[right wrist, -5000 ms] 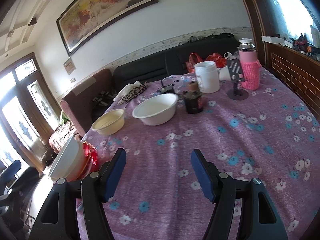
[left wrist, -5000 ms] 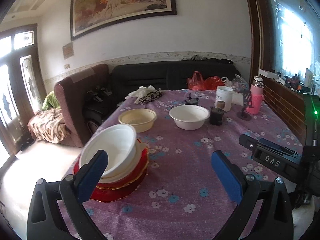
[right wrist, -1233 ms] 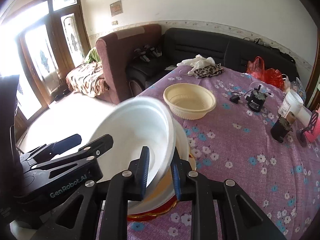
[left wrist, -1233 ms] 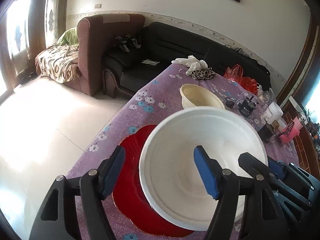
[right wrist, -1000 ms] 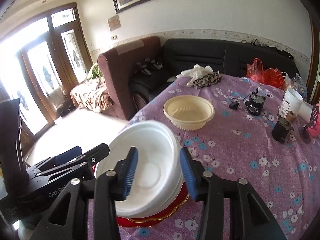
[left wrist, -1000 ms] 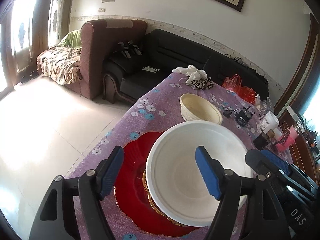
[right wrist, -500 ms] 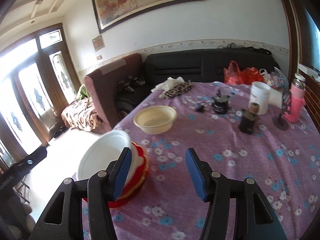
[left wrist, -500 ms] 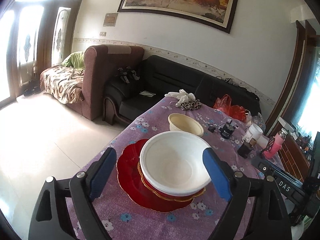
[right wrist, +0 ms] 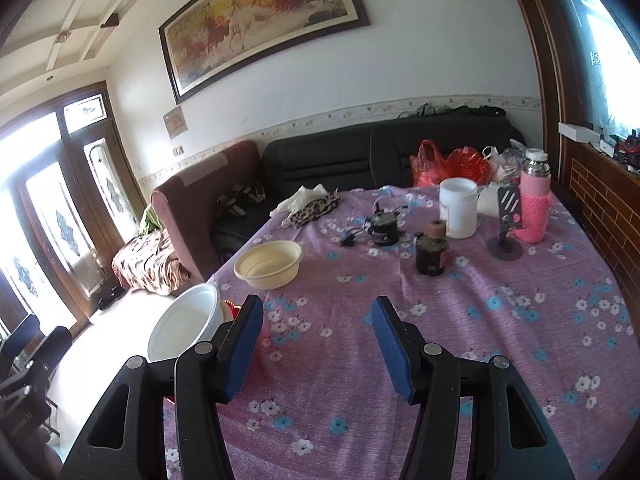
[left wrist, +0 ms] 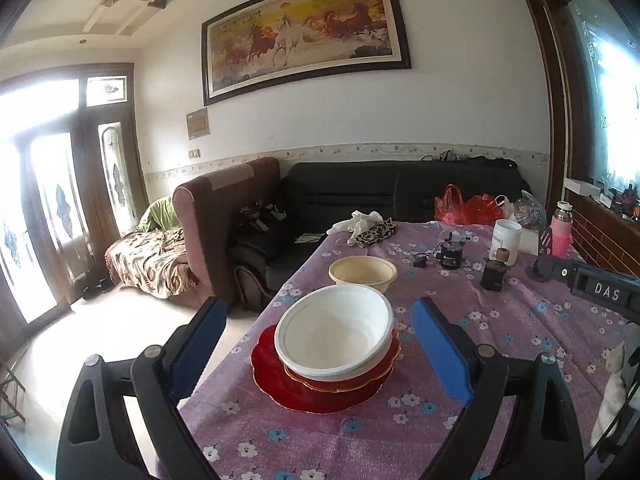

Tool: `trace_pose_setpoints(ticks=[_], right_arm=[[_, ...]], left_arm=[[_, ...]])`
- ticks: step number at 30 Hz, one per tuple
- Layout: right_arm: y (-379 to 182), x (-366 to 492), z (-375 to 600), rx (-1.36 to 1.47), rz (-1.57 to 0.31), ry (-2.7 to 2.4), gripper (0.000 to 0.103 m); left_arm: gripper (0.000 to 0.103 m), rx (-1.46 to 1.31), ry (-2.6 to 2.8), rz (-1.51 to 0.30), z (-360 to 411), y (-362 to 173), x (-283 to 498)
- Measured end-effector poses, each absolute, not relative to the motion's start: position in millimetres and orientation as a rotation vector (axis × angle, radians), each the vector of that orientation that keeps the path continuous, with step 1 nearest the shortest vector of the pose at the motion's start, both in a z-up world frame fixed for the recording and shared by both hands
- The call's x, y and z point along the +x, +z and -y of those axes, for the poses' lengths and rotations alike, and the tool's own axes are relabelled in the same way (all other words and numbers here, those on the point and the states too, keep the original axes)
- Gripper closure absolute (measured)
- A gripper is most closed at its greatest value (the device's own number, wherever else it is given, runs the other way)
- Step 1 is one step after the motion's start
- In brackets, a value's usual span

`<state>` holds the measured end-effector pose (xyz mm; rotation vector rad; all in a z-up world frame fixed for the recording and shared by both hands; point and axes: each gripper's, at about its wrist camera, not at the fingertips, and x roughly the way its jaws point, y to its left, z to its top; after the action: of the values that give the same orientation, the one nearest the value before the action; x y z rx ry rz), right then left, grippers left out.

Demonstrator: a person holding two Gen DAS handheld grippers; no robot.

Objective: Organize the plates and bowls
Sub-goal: 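Withdraw both tools and move them toward the small cream strainer bowl, then close the left gripper on the strainer bowl rim while the right gripper grips it too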

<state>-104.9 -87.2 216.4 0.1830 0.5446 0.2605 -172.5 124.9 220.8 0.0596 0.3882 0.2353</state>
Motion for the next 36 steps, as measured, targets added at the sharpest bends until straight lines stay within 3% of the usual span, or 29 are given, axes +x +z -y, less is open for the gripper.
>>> trace_pose_setpoints(ticks=[4, 13, 19, 26, 30, 36], right_arm=[[232, -115, 101, 0.188, -0.515, 0.248, 0.036], [261, -106, 103, 0.166, -0.515, 0.235, 0.035], [340, -80, 94, 0.086, -0.469, 0.211, 0.035], [398, 4, 71, 0.043, -0.549, 0.184, 0.032], [377, 82, 46, 0.070, -0.670, 0.196, 0.032], [272, 175, 17, 0.187, -0.870, 0.277, 0.032]], left_arm=[[0.009, 0.073, 0.236, -0.381, -120, 225, -177], [0.009, 0.124, 0.201, -0.402, -119, 233, -176], [0.009, 0.082, 0.027, -0.466, -155, 310, -155], [0.005, 0.089, 0.003, -0.597, -199, 377, -48], [0.005, 0.028, 0.010, -0.711, -226, 351, 40], [0.005, -0.100, 0.017, -0.855, -260, 253, 148]])
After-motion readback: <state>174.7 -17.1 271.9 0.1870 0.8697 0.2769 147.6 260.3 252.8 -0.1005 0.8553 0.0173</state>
